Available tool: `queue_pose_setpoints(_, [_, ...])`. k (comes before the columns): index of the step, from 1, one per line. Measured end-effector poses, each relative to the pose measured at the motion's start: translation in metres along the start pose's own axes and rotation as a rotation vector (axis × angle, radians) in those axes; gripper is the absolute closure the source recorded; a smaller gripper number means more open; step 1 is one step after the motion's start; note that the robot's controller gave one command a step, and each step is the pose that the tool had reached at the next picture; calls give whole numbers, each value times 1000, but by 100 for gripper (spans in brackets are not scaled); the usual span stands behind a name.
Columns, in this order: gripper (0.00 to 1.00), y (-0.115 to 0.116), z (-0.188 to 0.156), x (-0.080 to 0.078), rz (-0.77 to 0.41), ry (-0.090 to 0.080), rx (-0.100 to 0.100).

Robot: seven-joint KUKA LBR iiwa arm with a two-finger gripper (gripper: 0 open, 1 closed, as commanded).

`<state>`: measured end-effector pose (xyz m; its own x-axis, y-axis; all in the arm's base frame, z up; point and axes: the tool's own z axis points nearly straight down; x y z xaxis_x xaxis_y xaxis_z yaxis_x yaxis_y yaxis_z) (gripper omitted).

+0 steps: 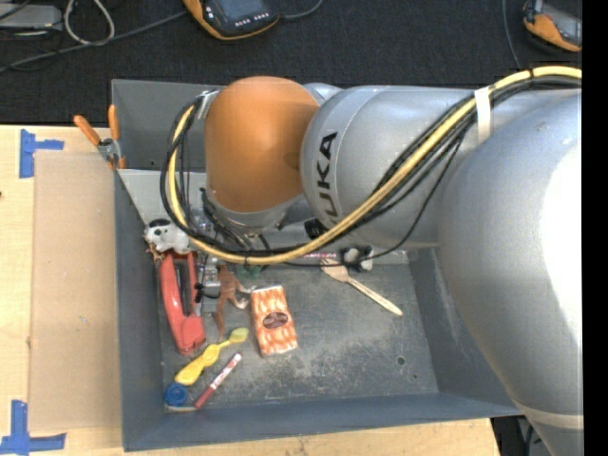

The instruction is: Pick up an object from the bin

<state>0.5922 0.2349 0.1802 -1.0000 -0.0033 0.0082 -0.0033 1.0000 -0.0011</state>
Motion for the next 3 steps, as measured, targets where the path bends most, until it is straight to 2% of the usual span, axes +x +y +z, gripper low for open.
queue_pose_setpoints(1, [0, -1, -5, -2, 5, -8, -2])
queue_pose_setpoints(2, [0, -72, 69, 16, -40, -8, -2])
queue_pose_setpoints(3, [0, -125, 124, 20, -26, -5, -3])
